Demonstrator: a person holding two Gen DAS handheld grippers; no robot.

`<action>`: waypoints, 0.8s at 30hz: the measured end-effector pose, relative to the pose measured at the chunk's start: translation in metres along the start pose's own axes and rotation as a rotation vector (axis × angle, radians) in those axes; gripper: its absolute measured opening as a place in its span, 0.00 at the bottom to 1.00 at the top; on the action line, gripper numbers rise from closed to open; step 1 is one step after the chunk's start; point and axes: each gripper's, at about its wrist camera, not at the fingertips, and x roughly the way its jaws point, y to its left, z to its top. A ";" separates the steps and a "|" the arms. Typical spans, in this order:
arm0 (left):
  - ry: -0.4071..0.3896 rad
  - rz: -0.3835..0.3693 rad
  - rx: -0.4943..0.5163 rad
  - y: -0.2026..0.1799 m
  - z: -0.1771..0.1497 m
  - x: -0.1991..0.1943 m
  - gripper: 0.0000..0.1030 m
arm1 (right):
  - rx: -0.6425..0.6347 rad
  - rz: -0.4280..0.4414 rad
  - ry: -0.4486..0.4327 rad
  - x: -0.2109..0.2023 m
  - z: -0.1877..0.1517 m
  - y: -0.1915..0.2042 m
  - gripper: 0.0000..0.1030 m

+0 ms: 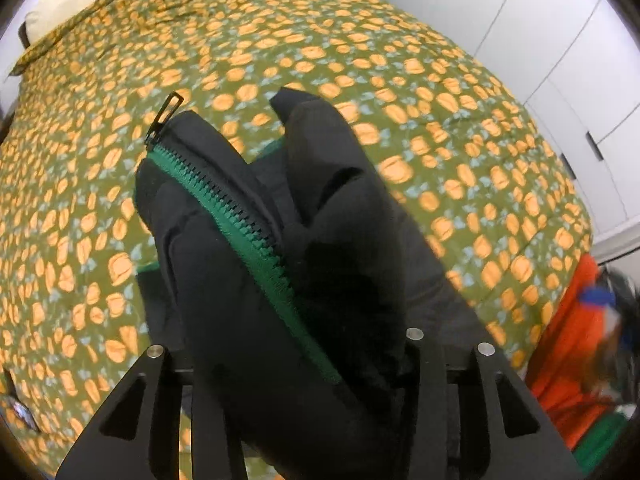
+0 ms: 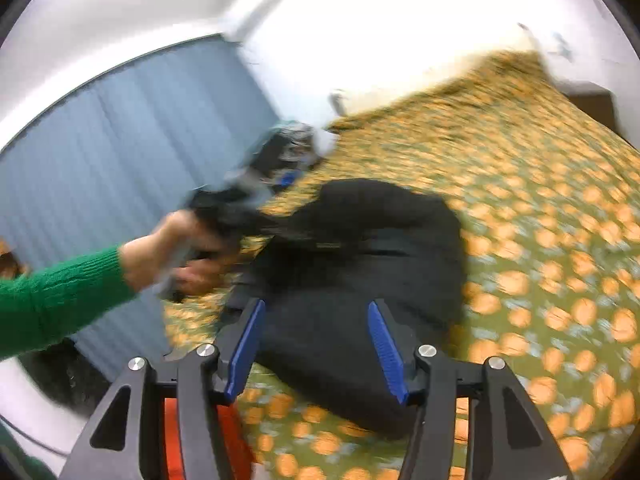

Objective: Fold large clothes

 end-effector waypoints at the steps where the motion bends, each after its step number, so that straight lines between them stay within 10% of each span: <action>1: 0.004 0.001 -0.012 0.005 -0.001 0.003 0.43 | 0.008 -0.031 0.029 0.008 0.000 -0.009 0.39; 14: 0.067 -0.016 -0.219 0.097 -0.056 0.049 0.63 | -0.065 0.065 0.353 0.193 -0.040 0.037 0.27; 24: 0.094 -0.073 -0.482 0.149 -0.084 0.107 0.69 | -0.239 -0.112 0.491 0.261 -0.073 0.057 0.16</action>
